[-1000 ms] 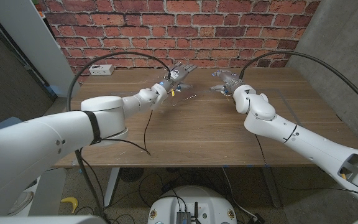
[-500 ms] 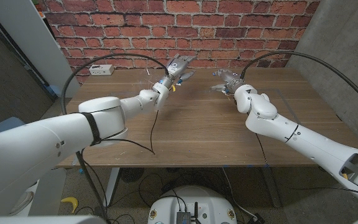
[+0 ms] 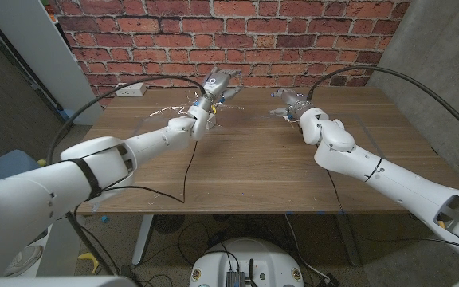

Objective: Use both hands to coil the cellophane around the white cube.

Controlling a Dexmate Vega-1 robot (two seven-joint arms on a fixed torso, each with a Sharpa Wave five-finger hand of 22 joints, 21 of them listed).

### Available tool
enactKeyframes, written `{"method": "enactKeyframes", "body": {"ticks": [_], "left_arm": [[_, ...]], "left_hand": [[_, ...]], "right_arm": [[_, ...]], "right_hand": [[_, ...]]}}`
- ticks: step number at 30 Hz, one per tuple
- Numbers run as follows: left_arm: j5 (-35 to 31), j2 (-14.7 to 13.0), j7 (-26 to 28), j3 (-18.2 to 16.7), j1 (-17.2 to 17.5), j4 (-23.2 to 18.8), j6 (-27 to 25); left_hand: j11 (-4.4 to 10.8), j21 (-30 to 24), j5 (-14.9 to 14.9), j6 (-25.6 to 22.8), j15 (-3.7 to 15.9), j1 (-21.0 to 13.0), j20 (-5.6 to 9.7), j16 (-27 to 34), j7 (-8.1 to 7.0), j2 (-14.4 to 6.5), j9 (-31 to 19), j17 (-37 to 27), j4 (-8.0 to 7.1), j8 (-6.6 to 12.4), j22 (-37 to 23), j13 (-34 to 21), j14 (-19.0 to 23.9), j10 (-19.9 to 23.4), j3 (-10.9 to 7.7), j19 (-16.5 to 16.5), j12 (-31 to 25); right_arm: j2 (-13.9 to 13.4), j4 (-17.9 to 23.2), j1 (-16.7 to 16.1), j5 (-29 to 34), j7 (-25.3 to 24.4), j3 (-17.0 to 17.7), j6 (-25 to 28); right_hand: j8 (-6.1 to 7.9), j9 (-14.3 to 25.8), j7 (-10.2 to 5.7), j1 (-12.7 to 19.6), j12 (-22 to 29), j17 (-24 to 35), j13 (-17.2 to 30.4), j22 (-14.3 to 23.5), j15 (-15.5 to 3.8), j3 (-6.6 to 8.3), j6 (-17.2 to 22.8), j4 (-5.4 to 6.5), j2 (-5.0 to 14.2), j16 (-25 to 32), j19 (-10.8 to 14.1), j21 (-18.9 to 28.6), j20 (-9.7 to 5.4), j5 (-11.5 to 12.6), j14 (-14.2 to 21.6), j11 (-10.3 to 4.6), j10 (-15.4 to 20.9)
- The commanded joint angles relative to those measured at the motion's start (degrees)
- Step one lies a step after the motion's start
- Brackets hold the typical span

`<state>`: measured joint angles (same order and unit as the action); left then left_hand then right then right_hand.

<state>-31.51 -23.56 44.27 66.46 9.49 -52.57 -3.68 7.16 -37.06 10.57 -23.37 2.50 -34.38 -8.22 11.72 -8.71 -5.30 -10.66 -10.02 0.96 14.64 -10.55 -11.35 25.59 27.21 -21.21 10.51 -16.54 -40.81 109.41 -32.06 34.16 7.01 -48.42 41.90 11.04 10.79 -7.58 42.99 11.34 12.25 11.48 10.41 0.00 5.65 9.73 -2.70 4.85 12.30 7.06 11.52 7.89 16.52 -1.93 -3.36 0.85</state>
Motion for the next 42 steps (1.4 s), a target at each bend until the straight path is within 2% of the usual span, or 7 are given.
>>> {"method": "enactKeyframes", "body": {"ticks": [1, 7, 14, 17, 25, 36, 42], "left_arm": [[-1.2, -9.0, -14.7, -11.0, 9.0, -24.1, -12.7], [-3.6, -11.5, -22.2, -13.9, 11.9, -31.4, -20.1], [-9.4, -17.1, -42.9, -12.4, 8.2, -37.9, -23.0], [-10.8, -18.4, -50.4, -12.3, 6.6, -38.9, -22.5], [-18.9, -20.5, -66.7, -11.0, 2.7, -40.5, -21.8], [-30.5, -21.3, -84.0, -11.0, 0.9, -42.5, -21.5], [-38.3, -21.7, -89.2, -11.3, 1.6, -43.3, -21.5]], "left_hand": [[0.11, 0.5, -0.3, -2.5, 4.08, 0.8, -1.03, 0.1, 0.38, 1.0, -0.1, -0.1, 0.51, 0.54, -0.2, -0.3, 0.7, 1.9, 0.32, -0.3, -0.4], [-0.70, 1.5, -0.5, -2.6, 2.63, 2.3, -2.39, -0.5, 1.11, 2.8, -0.1, -0.3, 0.69, -0.27, -0.2, -0.4, -0.6, 1.1, 1.43, -1.9, 0.3], [-1.24, 4.5, 0.4, 2.6, 0.91, 5.7, -3.01, -1.6, 0.66, 7.2, -0.3, -0.5, 1.19, -3.45, -0.3, -1.0, -7.6, -4.0, 4.26, -6.5, 3.2], [-2.69, 6.3, 0.8, 4.7, -0.56, 7.2, -3.50, -1.7, 1.45, 7.9, -0.4, -0.6, 0.94, -4.00, -0.3, -1.3, -11.1, -6.7, 5.12, -9.5, 4.1], [-3.76, 9.0, 2.1, 7.3, -3.70, 9.0, -3.94, -1.8, 1.45, 9.9, -0.4, -0.6, 1.07, -3.90, -0.3, -1.5, -18.4, -13.9, 7.01, -12.9, 5.5], [-3.94, 11.0, 3.5, 7.6, -5.88, 7.2, -3.96, -1.9, -0.15, 11.2, -0.4, -0.4, 2.72, -3.45, -0.1, -1.3, -24.4, -19.0, 7.65, -14.4, 5.5], [-4.16, 11.9, 4.2, 7.2, -6.77, 5.8, -3.95, -1.7, -0.39, 13.0, -0.4, -0.3, 3.92, -3.26, 0.0, -1.2, -25.9, -20.5, 8.53, -15.0, 5.5]], "right_arm": [[0.4, -0.6, 0.0, -0.8, -0.7, -0.1, -1.8], [0.6, -0.9, 0.1, -0.9, -1.0, 0.0, -2.4], [0.7, -1.4, 0.2, -1.0, -1.2, 0.0, -3.4], [0.7, -1.4, 0.1, -1.1, -1.5, 0.2, -3.7], [0.6, -1.4, -0.3, -1.3, -1.9, 0.5, -4.1], [0.8, -1.0, -0.4, -0.8, -2.4, 0.6, -4.9], [1.0, -0.9, -0.4, -0.1, -2.5, 0.4, -4.8]], "right_hand": [[0.36, 0.1, 0.20, -0.4, 0.6, 0.1, 0.0, 0.1, -0.06, 0.52, 0.7, -0.11, 0.00, 0.2, 0.2, 0.3, 0.16, -0.3, 0.2, -0.27, 0.5], [0.35, 0.1, 0.24, -0.5, 0.7, 0.1, 0.0, 0.1, -0.12, 0.51, 0.7, -0.09, 0.04, 0.3, 0.3, 0.3, 0.06, -0.4, 0.3, -0.20, 0.8], [0.31, 0.1, 0.29, -0.9, 0.7, 0.1, 0.0, 0.1, -0.15, 0.38, 0.7, 0.06, 0.05, 0.3, 0.3, 0.3, 0.16, -0.6, 0.4, -0.16, 0.9], [0.29, 0.1, 0.28, -1.1, 0.7, 0.1, 0.0, 0.1, -0.14, 0.33, 0.7, 0.11, 0.04, 0.3, 0.3, 0.3, 0.12, -0.7, 0.4, -0.17, 1.0], [0.27, 0.1, 0.28, -1.5, 0.7, 0.2, 0.0, 0.1, -0.14, 0.20, 0.7, 0.23, 0.02, 0.4, 0.3, 0.3, 0.05, -0.8, 0.5, -0.18, 1.0], [0.19, 0.1, 0.25, -1.7, 0.6, 0.1, 0.0, 0.0, -0.13, 0.17, 0.6, 0.22, 0.02, 0.4, 0.3, 0.3, 0.04, -1.0, 0.5, -0.24, 1.0], [0.17, 0.1, 0.25, -1.9, 0.6, 0.1, 0.0, 0.0, -0.27, 0.17, 0.6, 0.22, 0.07, 0.4, 0.4, 0.4, -0.06, -1.1, 0.6, -0.27, 1.0]]}}
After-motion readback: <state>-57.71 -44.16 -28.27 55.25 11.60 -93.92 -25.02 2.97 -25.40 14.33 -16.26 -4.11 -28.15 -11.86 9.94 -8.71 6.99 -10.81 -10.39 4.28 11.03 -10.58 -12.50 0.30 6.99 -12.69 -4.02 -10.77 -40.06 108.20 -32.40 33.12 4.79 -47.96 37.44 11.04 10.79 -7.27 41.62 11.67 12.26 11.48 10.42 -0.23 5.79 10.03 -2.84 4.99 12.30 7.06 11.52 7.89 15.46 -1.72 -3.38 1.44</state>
